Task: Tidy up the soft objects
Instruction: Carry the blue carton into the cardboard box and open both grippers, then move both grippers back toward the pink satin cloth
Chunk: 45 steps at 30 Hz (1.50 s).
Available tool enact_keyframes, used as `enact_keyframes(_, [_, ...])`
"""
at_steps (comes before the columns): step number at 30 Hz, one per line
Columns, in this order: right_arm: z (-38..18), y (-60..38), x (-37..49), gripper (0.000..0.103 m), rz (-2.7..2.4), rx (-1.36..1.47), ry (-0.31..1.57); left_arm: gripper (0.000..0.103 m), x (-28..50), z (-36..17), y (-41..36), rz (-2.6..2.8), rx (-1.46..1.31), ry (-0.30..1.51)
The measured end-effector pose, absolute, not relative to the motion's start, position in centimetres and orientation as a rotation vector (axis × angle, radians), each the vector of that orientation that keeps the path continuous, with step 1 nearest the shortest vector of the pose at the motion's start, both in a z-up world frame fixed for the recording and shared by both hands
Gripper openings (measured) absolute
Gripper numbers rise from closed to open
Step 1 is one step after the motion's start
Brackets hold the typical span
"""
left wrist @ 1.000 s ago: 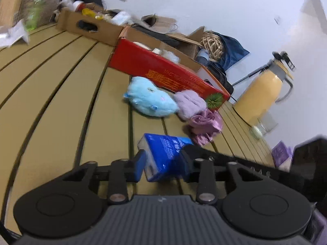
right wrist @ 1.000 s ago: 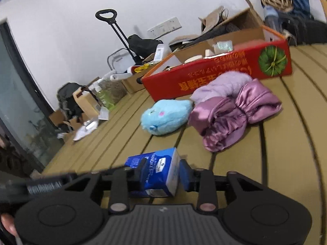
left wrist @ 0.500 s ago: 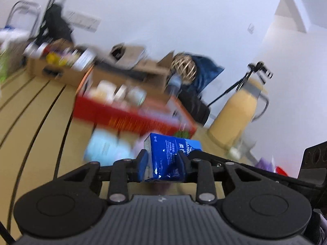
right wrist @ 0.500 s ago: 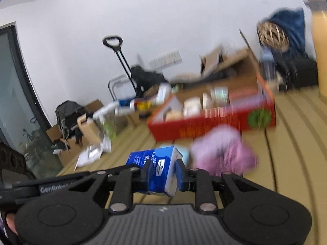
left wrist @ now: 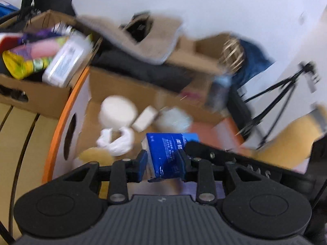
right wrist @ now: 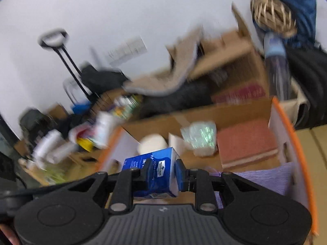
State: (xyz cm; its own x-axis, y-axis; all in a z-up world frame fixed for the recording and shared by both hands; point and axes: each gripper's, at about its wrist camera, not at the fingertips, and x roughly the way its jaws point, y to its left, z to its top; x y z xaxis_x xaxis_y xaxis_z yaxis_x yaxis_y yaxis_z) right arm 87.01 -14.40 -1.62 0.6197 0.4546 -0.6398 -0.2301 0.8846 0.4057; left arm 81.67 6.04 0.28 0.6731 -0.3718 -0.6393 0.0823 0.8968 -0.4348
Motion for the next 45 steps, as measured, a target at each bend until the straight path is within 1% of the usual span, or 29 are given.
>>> enact_keyframes(2, [-3.7,-13.3,88.9,0.022,0.405,0.274,0.898,0.032,82.3,-0.8,6.4,-0.219,-0.371,0.805])
enact_keyframes(3, [-4.5,-12.9,89.6,0.022,0.424,0.262,0.924,0.034,82.3,-0.9,6.8,-0.217,-0.372,0.8])
enact_keyframes(4, [-5.0,-12.6,89.6,0.022,0.443,0.265,0.934,0.04,82.1,-0.8,7.2,-0.22,-0.375,0.792])
enact_keyframes(5, [-5.4,-12.5,89.7,0.024,0.475,0.274,0.941,0.045,81.7,-0.4,7.5,-0.225,-0.372,0.773])
enact_keyframes(6, [-5.4,-12.5,89.5,0.024,0.486,0.275,0.936,0.048,81.4,0.2,7.7,-0.227,-0.355,0.748])
enact_keyframes(9, [-4.6,-12.8,88.4,0.024,0.495,0.295,0.893,0.05,79.8,2.4,8.3,-0.193,-0.33,0.687])
enact_keyframes(12, [-1.8,-13.3,86.6,0.024,0.468,0.263,0.855,0.053,78.3,4.8,9.1,-0.187,-0.33,0.673])
enact_keyframes(16, [3.7,-15.4,82.6,0.026,0.457,0.197,0.793,0.058,74.7,8.3,9.5,-0.16,-0.253,0.649])
enact_keyframes(18, [6.8,-16.8,79.9,0.037,0.444,0.17,0.746,0.06,72.2,10.2,9.8,-0.161,-0.223,0.63])
enact_keyframes(20, [9.5,-18.2,77.0,0.041,0.421,0.134,0.709,0.068,69.2,12.0,9.9,-0.164,-0.185,0.604])
enact_keyframes(22, [11.9,-19.8,74.0,0.043,0.398,0.097,0.673,0.07,66.3,13.6,9.9,-0.161,-0.155,0.585])
enact_keyframes(24, [14.0,-21.2,70.9,0.049,0.384,0.077,0.641,0.071,63.5,15.1,9.8,-0.166,-0.136,0.569])
enact_keyframes(26, [15.3,-22.4,67.8,0.054,0.373,0.076,0.606,0.074,60.7,16.2,9.6,-0.167,-0.123,0.541])
enact_keyframes(28, [15.7,-23.5,64.6,0.055,0.37,0.07,0.571,0.074,57.5,16.5,9.2,-0.166,-0.108,0.507])
enact_keyframes(31, [15.2,-24.1,58.8,0.058,0.372,0.045,0.51,0.075,52.1,15.8,8.6,-0.182,-0.092,0.457])
enact_keyframes(33, [14.1,-24.3,54.4,0.065,0.379,0.032,0.468,0.076,48.0,14.6,8.1,-0.193,-0.091,0.408])
enact_keyframes(35, [12.7,-24.2,49.9,0.067,0.389,0.006,0.425,0.078,43.8,13.1,7.7,-0.184,-0.096,0.368])
enact_keyframes(37, [11.0,-24.0,45.1,0.068,0.39,-0.016,0.381,0.079,39.5,11.3,7.3,-0.176,-0.092,0.337])
enact_keyframes(40, [8.6,-23.9,38.8,0.073,0.39,-0.03,0.312,0.082,33.9,8.4,6.8,-0.127,-0.073,0.286])
enact_keyframes(41, [7.7,-23.9,36.6,0.077,0.364,-0.023,0.289,0.086,32.1,7.5,6.6,-0.094,-0.056,0.265])
enact_keyframes(42, [7.0,-23.9,34.8,0.079,0.353,-0.028,0.278,0.087,30.6,6.8,6.5,-0.061,-0.051,0.248])
enact_keyframes(45, [5.4,-24.0,30.8,0.079,0.325,0.016,0.289,0.089,27.3,5.1,7.0,-0.026,-0.111,0.276])
